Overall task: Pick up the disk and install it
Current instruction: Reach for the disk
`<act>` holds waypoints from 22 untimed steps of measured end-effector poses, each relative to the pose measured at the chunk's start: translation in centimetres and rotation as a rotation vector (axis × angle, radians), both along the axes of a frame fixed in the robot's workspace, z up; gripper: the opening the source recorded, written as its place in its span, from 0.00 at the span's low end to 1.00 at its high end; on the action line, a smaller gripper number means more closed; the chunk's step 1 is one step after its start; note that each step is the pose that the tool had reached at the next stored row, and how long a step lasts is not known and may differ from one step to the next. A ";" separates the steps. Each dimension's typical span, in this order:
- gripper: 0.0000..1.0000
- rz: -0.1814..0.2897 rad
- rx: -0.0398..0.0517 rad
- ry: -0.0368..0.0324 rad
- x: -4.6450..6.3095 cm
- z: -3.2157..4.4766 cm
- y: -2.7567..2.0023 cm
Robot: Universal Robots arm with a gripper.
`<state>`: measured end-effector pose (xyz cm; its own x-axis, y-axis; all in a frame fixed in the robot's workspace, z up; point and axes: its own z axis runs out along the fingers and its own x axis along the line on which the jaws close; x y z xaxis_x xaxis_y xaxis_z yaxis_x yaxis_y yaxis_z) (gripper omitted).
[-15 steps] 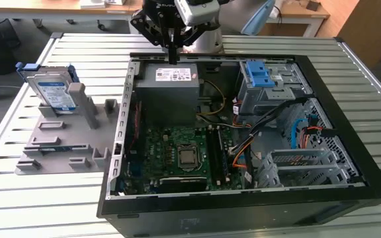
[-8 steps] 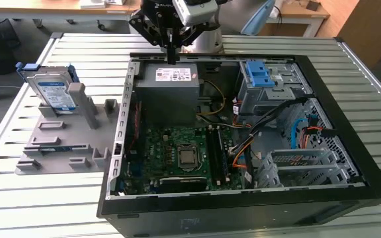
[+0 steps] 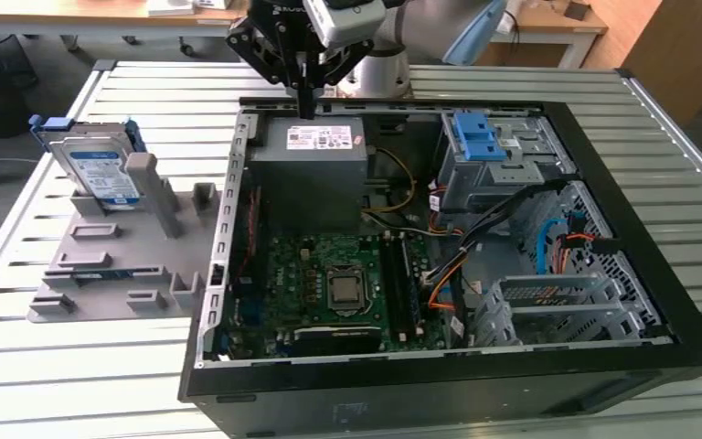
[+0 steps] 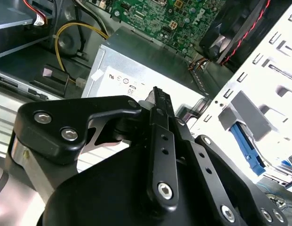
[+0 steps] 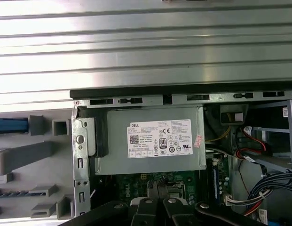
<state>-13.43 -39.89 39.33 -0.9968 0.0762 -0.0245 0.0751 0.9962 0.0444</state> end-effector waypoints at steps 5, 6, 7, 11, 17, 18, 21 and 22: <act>0.11 0.000 0.0000 0.0001 -0.7 0.00 0.01; 0.11 0.000 -0.0001 0.0001 -0.9 0.00 0.01; 0.11 0.000 -0.0001 0.0001 -1.1 0.00 0.02; 0.11 0.000 0.0000 0.0001 -1.6 0.00 0.03; 0.11 0.000 -0.0001 0.0001 -2.5 -0.01 0.04; 0.11 0.000 0.0000 0.0000 -2.6 -0.01 0.04; 0.11 0.000 0.0000 0.0001 -3.0 -0.01 0.04; 0.11 0.000 0.0000 0.0001 -3.1 -0.01 0.04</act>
